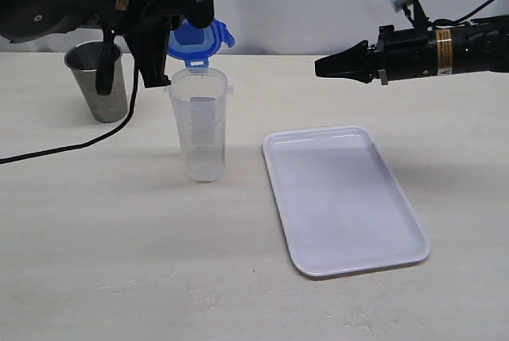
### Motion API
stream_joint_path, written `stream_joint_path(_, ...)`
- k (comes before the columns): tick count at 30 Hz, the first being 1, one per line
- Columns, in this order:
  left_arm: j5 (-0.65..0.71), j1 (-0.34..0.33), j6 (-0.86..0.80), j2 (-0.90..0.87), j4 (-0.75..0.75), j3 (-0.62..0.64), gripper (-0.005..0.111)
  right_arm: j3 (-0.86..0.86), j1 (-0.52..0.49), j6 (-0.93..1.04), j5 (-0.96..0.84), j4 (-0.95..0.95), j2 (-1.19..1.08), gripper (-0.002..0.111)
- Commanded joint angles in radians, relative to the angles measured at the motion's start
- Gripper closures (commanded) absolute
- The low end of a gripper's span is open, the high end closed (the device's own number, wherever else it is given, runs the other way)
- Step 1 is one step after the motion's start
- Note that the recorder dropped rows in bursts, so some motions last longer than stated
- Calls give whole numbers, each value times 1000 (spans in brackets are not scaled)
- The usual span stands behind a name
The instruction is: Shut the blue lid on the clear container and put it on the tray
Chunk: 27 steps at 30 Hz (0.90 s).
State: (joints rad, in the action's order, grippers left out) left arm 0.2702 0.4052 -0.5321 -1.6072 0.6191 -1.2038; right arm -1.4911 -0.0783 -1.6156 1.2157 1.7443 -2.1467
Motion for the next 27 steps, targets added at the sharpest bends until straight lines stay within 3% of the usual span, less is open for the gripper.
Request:
stream_joint_path(1,-31,3,13,0,-26,-7,107,4,-1,4,5,0,11,104)
stream_joint_path(14,31,3,13,0,-43,-7,107,4,-1,8,5,0,11,104)
stream_joint_path(27,-45,27,-23,0,-71,-7,107,4,-1,8,5,0,11,104)
